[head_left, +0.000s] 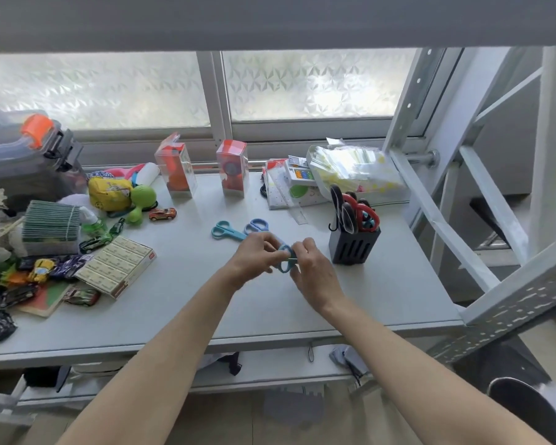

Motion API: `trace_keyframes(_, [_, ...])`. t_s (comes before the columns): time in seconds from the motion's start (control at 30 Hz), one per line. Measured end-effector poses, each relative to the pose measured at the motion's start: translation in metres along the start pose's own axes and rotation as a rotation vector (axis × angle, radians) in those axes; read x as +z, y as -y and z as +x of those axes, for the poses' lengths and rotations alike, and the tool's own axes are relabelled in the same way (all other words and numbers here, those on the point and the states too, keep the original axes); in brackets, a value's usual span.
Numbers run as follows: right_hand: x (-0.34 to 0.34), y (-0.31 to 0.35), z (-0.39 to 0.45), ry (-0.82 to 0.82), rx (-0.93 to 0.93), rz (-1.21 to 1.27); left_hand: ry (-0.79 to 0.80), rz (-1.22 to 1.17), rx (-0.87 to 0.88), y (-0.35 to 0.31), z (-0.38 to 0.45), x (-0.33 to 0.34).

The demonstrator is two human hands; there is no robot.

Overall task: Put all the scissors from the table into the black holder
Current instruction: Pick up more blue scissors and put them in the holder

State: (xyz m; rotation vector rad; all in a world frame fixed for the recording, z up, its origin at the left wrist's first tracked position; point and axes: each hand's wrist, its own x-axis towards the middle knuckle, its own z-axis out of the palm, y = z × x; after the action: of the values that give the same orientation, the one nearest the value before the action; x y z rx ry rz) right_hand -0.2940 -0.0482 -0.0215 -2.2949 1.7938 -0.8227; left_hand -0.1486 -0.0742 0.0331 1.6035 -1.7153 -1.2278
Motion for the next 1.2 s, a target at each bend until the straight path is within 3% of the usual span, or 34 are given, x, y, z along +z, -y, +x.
trace_keyframes(0.17, [-0.031,-0.013,-0.030,-0.297,-0.023,0.277,0.048,-0.037,0.089,-0.035,0.001,0.006])
trace_keyframes(0.4, [-0.109,-0.043,-0.036,-0.713,0.180,0.384,0.052,0.060,0.107,-0.048,0.025,0.041])
trace_keyframes(0.47, [-0.125,-0.058,-0.018,-0.766,0.240,0.436,0.036,0.106,0.119,-0.052,0.032,0.053])
trace_keyframes(0.67, [-0.141,-0.081,0.029,-0.569,0.343,0.471,0.016,0.118,0.142,-0.059,0.050,0.075])
trace_keyframes(0.9, [-0.122,-0.086,0.039,-0.264,0.313,0.241,-0.019,0.120,0.181,-0.061,0.053,0.082])
trace_keyframes(1.2, [-0.122,-0.086,0.034,-0.198,0.296,0.264,-0.033,0.096,0.188,-0.059,0.054,0.084])
